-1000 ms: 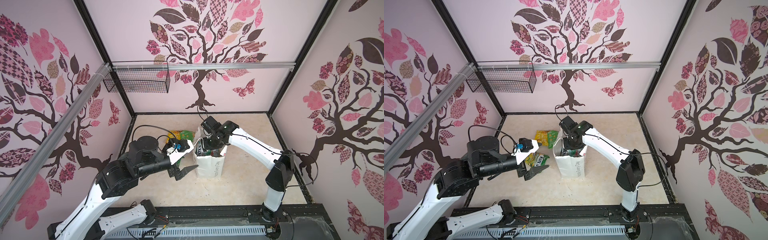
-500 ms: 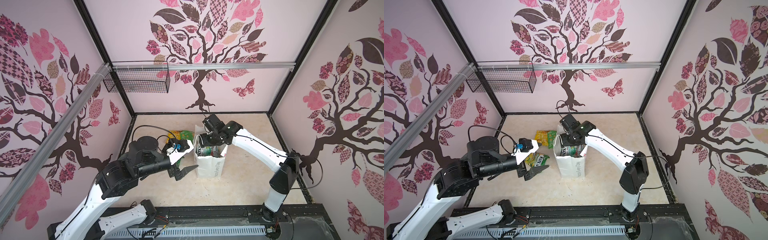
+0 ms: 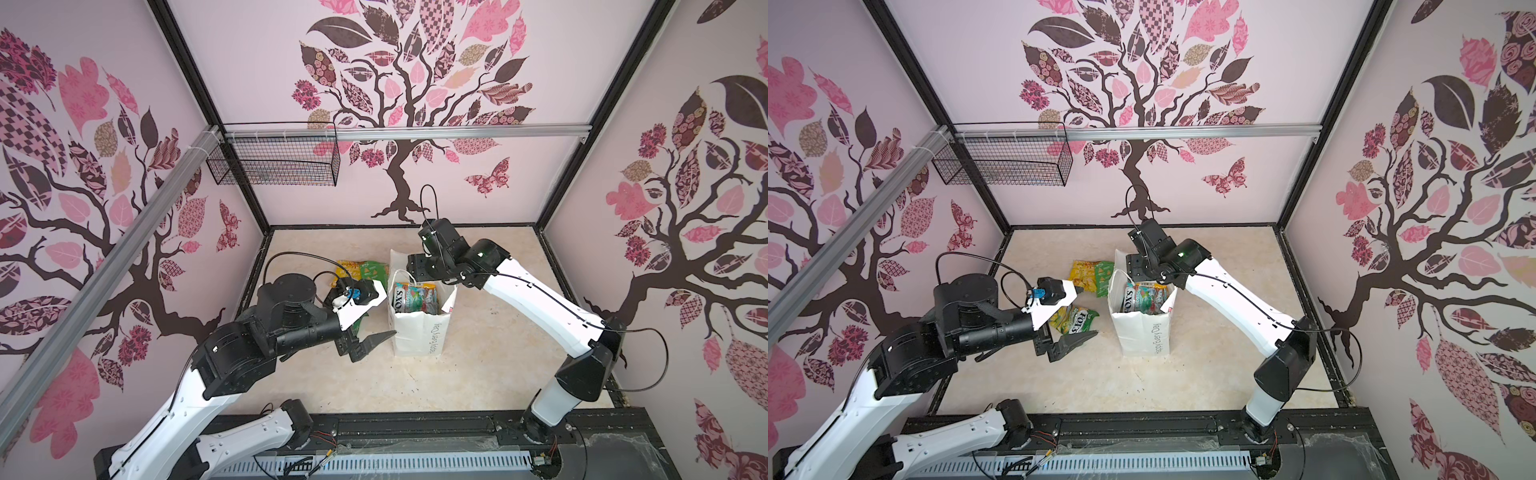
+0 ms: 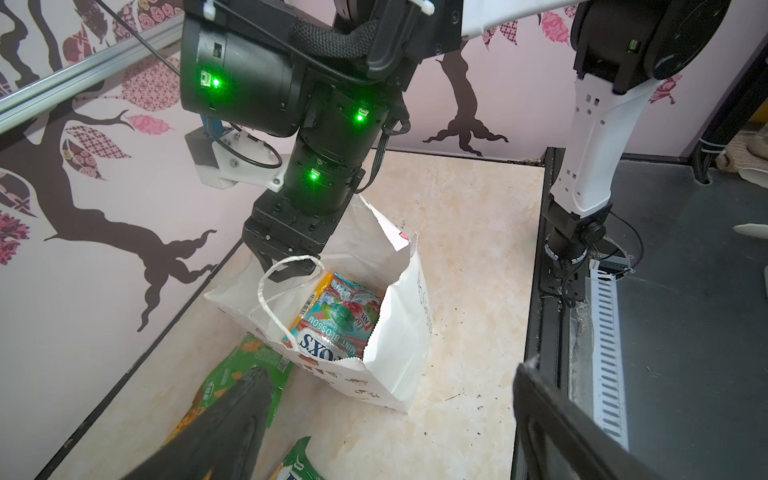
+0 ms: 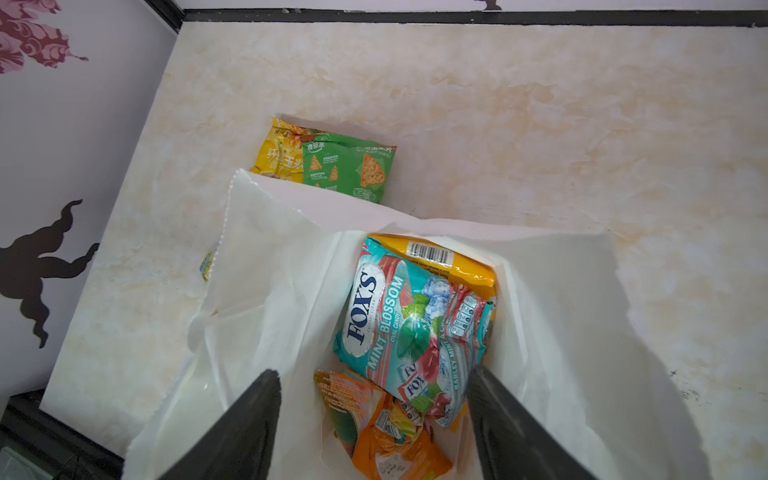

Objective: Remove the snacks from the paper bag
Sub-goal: 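Lower the right gripper into the bag toward the teal Fox's bag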

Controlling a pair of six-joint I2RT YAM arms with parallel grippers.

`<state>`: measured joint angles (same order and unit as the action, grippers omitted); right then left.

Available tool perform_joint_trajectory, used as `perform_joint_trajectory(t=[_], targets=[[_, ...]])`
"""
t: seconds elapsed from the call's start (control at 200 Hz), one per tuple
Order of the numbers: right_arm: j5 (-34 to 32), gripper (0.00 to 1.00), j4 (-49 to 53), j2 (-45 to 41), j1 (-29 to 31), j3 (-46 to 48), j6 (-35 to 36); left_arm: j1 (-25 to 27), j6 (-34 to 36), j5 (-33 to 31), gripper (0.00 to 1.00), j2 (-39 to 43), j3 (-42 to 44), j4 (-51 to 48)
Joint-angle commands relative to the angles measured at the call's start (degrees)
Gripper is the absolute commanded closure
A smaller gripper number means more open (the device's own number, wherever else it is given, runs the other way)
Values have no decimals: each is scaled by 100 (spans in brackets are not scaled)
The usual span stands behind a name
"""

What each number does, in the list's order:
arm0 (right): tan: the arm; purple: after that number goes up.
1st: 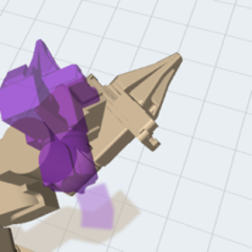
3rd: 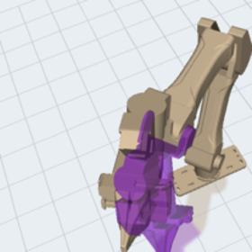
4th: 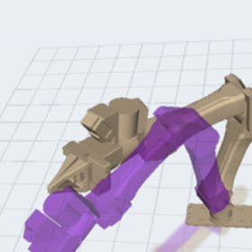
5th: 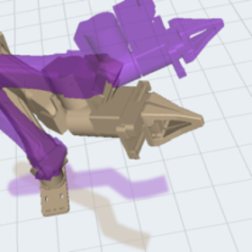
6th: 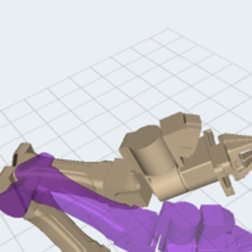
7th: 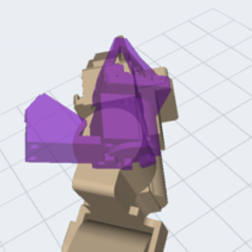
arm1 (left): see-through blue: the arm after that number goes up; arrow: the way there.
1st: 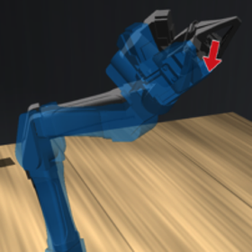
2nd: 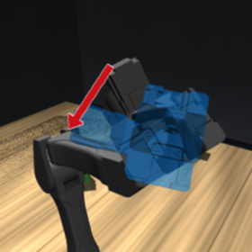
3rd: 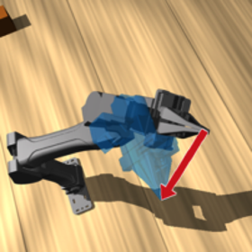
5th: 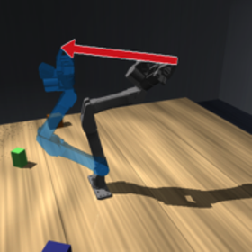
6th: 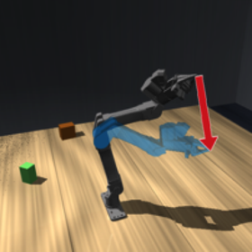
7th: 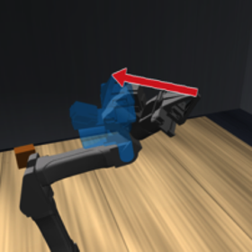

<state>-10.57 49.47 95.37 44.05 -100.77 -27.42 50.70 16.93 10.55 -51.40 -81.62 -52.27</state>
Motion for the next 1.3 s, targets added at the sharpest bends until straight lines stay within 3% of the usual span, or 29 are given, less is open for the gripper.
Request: perform_joint_trajectory(t=[0.0,0.21,0.54,0.715,1.295], targets=[[-388,26,266,168,-20,91,25,20,-27,17,8,31,129,160],[-310,26,453,357,-24,172,70,21,-40,46,8,2,105,165],[555,31,302,392,-7,507,206,19,-49,18,8,14,129,193],[908,32,326,446,18,703,308,19,-49,-17,1,93,156,243],[611,32,429,1230,29,787,443,21,-43,-61,1,144,204,215]])
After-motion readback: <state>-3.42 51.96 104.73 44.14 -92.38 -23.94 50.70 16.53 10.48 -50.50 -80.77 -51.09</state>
